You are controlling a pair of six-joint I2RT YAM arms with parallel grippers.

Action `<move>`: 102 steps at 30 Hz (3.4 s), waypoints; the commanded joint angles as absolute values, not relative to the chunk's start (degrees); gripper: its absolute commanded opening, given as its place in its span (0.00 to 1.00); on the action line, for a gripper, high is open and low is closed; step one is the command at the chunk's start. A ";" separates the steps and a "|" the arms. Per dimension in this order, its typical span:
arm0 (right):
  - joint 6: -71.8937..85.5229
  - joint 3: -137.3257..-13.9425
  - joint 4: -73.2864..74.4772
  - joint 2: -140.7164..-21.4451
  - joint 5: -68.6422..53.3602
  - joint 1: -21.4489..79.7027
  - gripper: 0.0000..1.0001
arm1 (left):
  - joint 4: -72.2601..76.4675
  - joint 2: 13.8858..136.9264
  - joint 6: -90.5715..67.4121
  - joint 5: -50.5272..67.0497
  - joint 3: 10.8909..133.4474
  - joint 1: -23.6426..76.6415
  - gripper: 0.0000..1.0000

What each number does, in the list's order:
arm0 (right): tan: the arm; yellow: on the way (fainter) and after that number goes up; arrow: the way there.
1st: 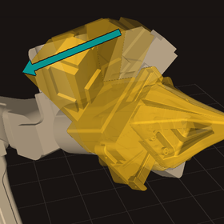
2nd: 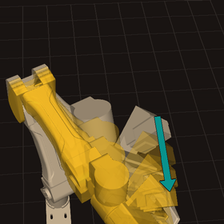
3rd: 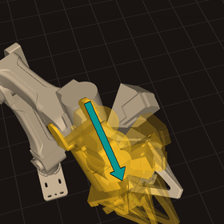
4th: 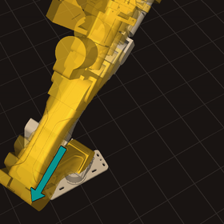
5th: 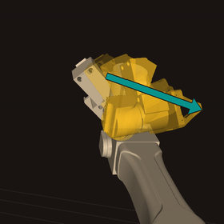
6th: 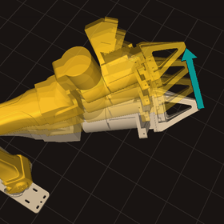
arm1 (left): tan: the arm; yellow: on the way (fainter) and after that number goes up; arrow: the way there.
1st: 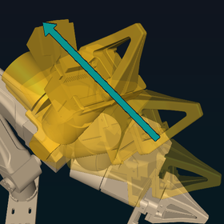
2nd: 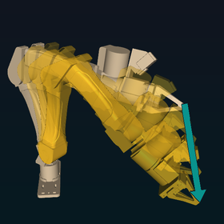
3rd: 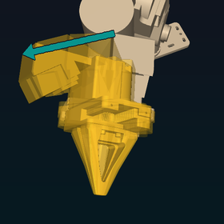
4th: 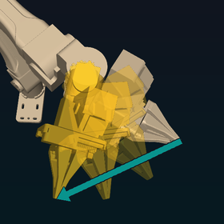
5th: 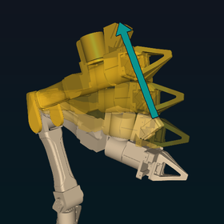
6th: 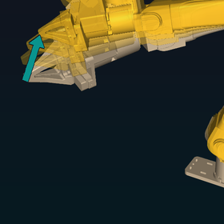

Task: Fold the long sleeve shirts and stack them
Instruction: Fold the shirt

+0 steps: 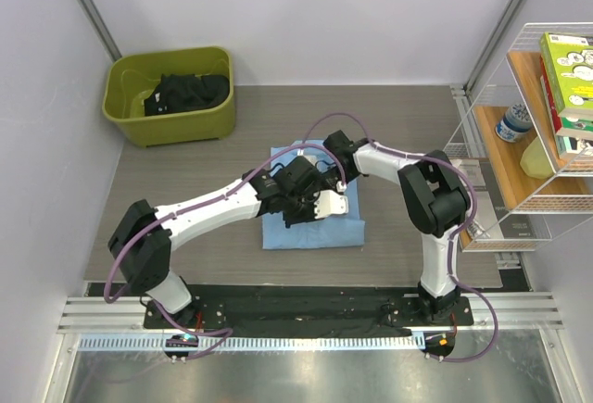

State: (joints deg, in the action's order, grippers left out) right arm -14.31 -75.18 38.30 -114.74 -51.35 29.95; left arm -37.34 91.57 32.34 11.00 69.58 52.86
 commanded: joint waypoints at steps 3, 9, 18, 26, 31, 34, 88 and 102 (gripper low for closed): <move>-15.20 -89.37 43.94 -113.99 -51.77 22.51 0.45 | -34.63 91.84 36.73 14.76 68.91 53.17 0.00; -15.38 -101.50 42.81 -122.50 -46.50 20.30 0.46 | -36.21 94.65 36.12 17.05 69.08 53.09 0.02; -15.99 -100.82 38.06 -129.81 -44.91 21.09 0.44 | -36.39 101.60 32.17 23.20 70.31 51.15 0.04; -19.33 -90.45 37.97 -125.78 -46.14 23.11 0.43 | -43.75 101.00 31.91 29.96 71.45 50.98 0.03; -20.04 -83.43 37.97 -121.21 -47.99 24.17 0.42 | -50.09 98.18 30.32 30.15 76.46 51.33 0.02; -20.21 -81.31 38.06 -119.27 -48.95 24.26 0.41 | -51.85 97.73 31.37 27.78 77.60 50.81 0.01; -25.93 -94.32 46.32 -126.04 -49.12 23.64 0.41 | -46.49 98.09 33.75 22.85 79.28 45.00 0.02; -19.52 -91.75 44.91 -117.07 -49.67 23.91 0.44 | -50.45 92.99 30.50 24.08 78.75 47.81 0.02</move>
State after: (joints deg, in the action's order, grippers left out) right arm -22.33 -85.17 45.74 -120.57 -49.80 25.89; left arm -49.76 95.24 31.59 22.90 77.93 46.72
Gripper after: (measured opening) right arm 0.428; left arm 0.024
